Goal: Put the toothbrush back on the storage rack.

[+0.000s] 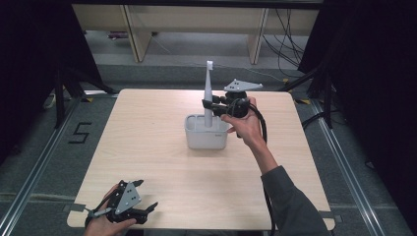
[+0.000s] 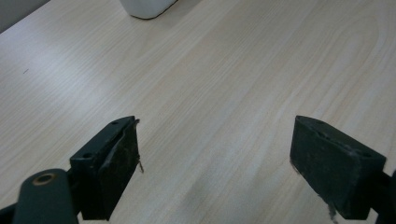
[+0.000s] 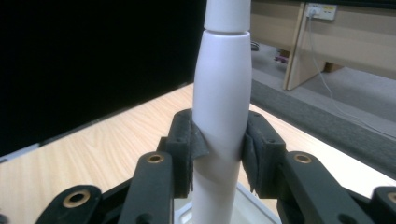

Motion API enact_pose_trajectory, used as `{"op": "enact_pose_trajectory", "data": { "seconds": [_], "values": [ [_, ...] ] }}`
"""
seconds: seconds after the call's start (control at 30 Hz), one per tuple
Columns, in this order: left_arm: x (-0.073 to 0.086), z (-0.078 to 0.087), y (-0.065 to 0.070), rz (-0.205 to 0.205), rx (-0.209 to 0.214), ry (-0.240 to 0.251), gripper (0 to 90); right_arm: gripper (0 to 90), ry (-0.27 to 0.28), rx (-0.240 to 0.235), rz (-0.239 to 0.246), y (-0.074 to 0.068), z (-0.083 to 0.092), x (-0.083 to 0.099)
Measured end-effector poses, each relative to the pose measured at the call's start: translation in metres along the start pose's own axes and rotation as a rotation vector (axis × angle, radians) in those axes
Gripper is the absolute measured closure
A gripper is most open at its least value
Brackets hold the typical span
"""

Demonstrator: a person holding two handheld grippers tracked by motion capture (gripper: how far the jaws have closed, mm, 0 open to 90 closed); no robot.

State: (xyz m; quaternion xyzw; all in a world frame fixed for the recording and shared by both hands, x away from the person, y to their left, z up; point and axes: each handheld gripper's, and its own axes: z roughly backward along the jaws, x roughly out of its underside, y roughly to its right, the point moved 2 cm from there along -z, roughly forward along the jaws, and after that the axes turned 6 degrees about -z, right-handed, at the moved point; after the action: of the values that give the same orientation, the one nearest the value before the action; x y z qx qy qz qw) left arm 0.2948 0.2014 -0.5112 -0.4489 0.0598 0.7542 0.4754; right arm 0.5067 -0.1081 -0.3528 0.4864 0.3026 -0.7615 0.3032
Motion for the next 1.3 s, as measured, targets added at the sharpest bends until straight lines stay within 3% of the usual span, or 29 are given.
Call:
{"op": "enact_pose_trajectory", "data": {
  "seconds": [0.1,0.13,0.17,0.2,0.23,0.3,0.33,0.47,0.5,0.57,0.67,0.77,0.8,0.9,0.93,1.07,1.23,1.3],
  "values": [
    [-0.001,-0.001,0.001,0.016,-0.003,0.016,15.1,66.7,-0.003,0.017,0.002,0.004,-0.008,0.001],
    [0.000,0.001,-0.001,-0.011,-0.005,-0.005,15.1,66.7,-0.004,0.016,-0.004,0.005,-0.011,0.002],
    [0.000,0.001,-0.001,-0.011,-0.005,-0.005,15.1,66.7,-0.004,0.016,-0.004,0.005,-0.011,0.002],
    [0.000,-0.001,0.001,0.019,-0.005,0.018,15.1,66.7,-0.007,0.019,-0.017,0.005,-0.016,0.004],
    [0.000,-0.001,0.001,0.019,-0.005,0.018,15.1,66.7,-0.007,0.019,-0.017,0.005,-0.016,0.004],
    [0.000,-0.001,0.001,0.019,-0.006,0.018,15.1,66.7,-0.016,0.030,-0.009,0.007,-0.020,0.006],
    [0.000,0.000,0.000,-0.001,-0.003,0.002,15.1,66.7,-0.016,0.028,-0.001,0.009,-0.026,0.008],
    [-0.001,0.000,0.001,0.011,-0.001,0.014,15.1,66.6,-0.029,0.037,-0.004,0.010,-0.033,0.013],
    [-0.001,-0.001,0.001,0.017,-0.002,0.018,15.1,66.6,-0.030,0.053,0.016,0.012,-0.035,0.015],
    [-0.001,0.000,0.000,0.004,0.002,0.015,15.1,66.6,-0.048,0.043,0.014,0.014,-0.042,0.020],
    [-0.001,0.000,0.000,-0.001,0.003,0.007,15.1,66.6,-0.061,0.058,0.019,0.016,-0.046,0.023],
    [-0.001,0.000,0.002,0.013,0.002,0.018,15.1,66.6,-0.070,0.042,0.009,0.016,-0.050,0.026],
    [-0.001,0.001,0.001,0.005,0.007,0.004,15.1,66.5,-0.084,0.056,-0.010,0.015,-0.051,0.029],
    [-0.001,0.000,0.002,0.013,0.002,0.019,15.1,66.5,-0.101,0.057,0.016,0.017,-0.054,0.032],
    [-0.001,0.000,0.001,-0.003,0.002,0.006,15.1,66.5,-0.096,0.062,0.022,0.017,-0.055,0.033],
    [-0.001,0.001,0.001,-0.002,0.006,0.007,15.1,66.5,-0.112,0.055,-0.002,0.015,-0.058,0.036],
    [-0.001,0.001,0.001,-0.005,0.013,0.006,15.1,66.5,-0.132,0.060,0.015,0.017,-0.061,0.042],
    [-0.001,0.001,0.001,-0.003,0.012,0.008,15.1,66.5,-0.146,0.056,-0.011,0.016,-0.062,0.046]
  ]
}}
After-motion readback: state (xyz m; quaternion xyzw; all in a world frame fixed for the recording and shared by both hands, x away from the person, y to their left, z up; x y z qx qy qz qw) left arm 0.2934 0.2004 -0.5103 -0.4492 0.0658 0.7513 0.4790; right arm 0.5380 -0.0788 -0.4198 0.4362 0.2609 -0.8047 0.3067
